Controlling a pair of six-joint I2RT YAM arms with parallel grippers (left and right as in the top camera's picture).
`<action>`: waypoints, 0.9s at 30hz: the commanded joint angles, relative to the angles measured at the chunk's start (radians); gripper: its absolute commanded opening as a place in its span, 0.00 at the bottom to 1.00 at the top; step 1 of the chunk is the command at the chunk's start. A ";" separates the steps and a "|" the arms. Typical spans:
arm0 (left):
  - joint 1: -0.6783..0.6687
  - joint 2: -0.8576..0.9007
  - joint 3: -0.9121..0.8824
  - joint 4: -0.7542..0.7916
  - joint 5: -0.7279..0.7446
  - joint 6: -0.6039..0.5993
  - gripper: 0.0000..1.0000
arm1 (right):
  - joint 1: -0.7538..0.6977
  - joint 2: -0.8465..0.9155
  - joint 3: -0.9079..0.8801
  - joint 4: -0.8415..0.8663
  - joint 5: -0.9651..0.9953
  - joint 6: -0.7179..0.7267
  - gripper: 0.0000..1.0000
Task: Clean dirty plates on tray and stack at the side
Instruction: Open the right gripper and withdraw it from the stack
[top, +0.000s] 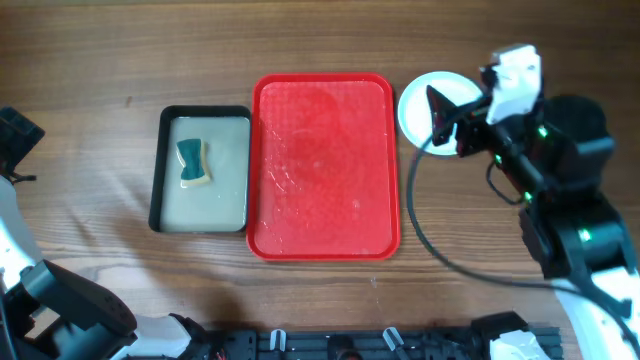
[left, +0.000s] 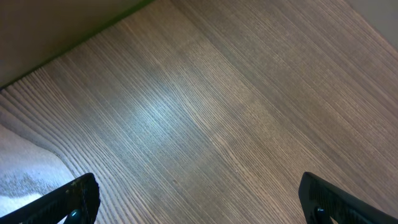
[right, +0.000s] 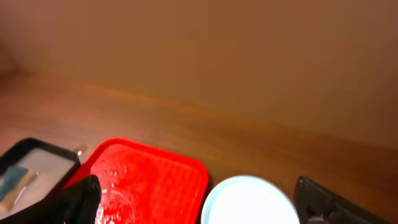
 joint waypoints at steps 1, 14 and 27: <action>0.003 0.000 0.004 0.001 -0.002 -0.017 1.00 | -0.003 -0.112 -0.002 0.000 0.018 -0.042 1.00; 0.003 0.000 0.004 0.001 -0.002 -0.017 1.00 | -0.147 -0.617 -0.401 0.167 -0.037 -0.056 0.99; 0.003 0.000 0.004 0.001 -0.002 -0.017 1.00 | -0.186 -0.993 -1.060 0.740 -0.138 -0.056 0.99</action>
